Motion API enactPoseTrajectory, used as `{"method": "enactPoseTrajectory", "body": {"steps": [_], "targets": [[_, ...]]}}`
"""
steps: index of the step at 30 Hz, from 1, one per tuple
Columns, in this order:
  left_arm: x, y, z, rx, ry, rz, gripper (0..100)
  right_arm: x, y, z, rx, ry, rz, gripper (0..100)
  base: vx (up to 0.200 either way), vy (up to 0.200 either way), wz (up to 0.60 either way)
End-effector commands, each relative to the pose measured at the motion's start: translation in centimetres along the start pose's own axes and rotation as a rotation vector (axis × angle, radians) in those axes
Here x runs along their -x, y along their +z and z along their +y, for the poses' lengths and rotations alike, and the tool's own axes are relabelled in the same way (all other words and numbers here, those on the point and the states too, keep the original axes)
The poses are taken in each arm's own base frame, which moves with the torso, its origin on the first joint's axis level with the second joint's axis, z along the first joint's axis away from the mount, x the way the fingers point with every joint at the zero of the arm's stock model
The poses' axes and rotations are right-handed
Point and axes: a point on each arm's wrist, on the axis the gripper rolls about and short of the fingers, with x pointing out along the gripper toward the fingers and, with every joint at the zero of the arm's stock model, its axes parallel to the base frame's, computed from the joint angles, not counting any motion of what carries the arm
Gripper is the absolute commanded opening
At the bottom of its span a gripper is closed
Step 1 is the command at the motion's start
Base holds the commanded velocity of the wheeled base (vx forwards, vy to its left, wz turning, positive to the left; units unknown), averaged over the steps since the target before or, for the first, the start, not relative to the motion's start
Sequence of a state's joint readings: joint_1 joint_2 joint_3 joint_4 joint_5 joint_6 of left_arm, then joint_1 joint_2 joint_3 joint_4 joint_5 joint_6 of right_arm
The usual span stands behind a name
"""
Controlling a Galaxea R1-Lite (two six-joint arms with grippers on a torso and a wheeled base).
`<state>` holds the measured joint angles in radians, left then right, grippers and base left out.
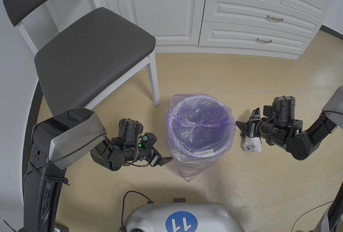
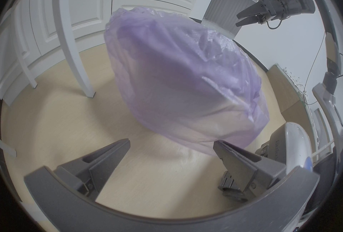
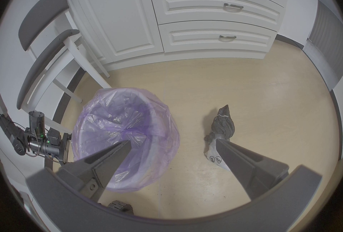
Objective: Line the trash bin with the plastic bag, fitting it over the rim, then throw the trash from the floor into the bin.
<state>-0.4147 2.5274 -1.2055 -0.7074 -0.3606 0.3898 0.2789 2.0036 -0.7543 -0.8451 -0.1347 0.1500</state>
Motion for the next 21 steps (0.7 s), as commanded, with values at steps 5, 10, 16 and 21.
{"method": "enactPoseTrajectory", "body": {"steps": [5,10,16,21], "targets": [[-2.1,0.7,-0.9,-0.030,-0.024,-0.037,100,0.0,0.2,-0.2,-0.004,-0.005,-0.007,100,0.000,0.000,0.00],[-2.8,1.0,-0.8,-0.034,-0.024,-0.055,100,-0.1,0.2,-0.3,-0.005,-0.006,-0.006,100,0.000,0.000,0.00],[-3.1,0.7,-0.5,-0.034,-0.020,-0.058,0,-0.3,0.1,-0.5,-0.005,-0.012,-0.003,100,0.000,0.000,0.00],[-3.0,0.6,-0.2,-0.030,-0.012,-0.063,0,-0.3,0.0,-0.5,-0.005,-0.013,0.000,100,0.000,0.000,0.00]]}}
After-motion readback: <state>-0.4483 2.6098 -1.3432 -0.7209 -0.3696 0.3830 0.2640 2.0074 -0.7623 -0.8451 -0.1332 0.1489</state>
